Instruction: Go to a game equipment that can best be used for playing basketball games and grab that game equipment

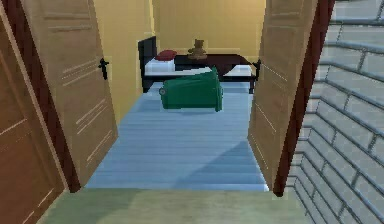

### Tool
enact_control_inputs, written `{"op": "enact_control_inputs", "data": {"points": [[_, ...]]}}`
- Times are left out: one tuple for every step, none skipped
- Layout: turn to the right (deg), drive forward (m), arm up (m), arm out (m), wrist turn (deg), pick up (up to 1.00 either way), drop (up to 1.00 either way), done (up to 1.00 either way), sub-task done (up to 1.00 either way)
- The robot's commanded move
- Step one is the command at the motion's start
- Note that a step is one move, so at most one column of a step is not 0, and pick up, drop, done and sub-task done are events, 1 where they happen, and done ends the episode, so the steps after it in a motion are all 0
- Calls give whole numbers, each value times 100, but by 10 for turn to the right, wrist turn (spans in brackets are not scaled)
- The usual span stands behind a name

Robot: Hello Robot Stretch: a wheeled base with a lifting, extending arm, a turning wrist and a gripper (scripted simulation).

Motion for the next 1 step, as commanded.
{"op": "enact_control_inputs", "data": {"points": [[0,25,0,0,0,0,0,0,0]]}}
